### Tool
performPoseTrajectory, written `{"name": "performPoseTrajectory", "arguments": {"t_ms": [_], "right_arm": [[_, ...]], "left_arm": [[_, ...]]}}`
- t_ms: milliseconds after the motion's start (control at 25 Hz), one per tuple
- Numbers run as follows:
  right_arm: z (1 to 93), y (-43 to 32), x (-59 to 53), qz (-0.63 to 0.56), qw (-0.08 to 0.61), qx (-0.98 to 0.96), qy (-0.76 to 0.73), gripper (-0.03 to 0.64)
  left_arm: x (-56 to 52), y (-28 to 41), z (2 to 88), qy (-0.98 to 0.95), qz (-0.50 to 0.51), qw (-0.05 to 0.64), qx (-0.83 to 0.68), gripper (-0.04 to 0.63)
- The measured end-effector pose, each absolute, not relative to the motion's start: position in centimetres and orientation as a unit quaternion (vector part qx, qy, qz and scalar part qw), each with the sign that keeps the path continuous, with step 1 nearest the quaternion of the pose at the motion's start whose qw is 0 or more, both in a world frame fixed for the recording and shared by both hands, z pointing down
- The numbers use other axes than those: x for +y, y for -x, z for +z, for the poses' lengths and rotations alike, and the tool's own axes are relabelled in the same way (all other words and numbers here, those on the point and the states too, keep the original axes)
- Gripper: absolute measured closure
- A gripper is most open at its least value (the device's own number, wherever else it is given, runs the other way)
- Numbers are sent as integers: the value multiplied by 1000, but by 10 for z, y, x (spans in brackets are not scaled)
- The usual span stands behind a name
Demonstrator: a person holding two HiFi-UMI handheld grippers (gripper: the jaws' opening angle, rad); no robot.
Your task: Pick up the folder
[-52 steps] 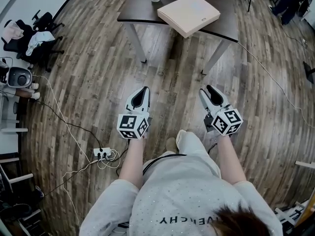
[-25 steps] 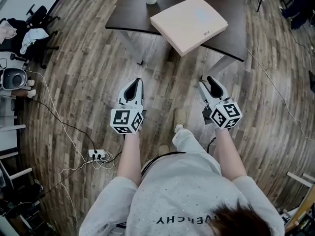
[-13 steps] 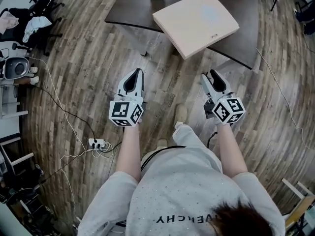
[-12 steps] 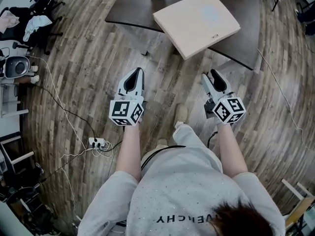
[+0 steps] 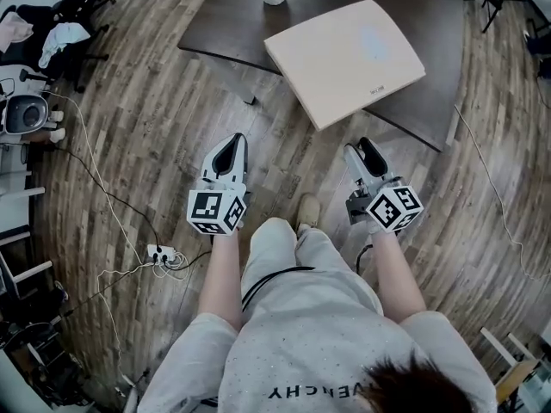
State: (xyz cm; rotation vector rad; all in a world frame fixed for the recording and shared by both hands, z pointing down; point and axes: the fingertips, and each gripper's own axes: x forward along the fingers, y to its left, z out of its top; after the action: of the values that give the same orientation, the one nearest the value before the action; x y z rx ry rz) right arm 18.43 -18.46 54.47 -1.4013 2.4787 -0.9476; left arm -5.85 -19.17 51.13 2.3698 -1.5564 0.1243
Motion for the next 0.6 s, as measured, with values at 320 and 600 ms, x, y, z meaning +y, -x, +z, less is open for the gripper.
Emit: {"name": "performPoseTrajectory", "arguments": {"t_ms": [320,600], "right_arm": [[556,-166,-214,-416,151,783,437,329],[566,-156,-244,-478,220,741,416,253]], "left_arm": [[-219,57,534,-829,50,164,-532,597],[-253,57,539,-838,44,165,-518,597]]}}
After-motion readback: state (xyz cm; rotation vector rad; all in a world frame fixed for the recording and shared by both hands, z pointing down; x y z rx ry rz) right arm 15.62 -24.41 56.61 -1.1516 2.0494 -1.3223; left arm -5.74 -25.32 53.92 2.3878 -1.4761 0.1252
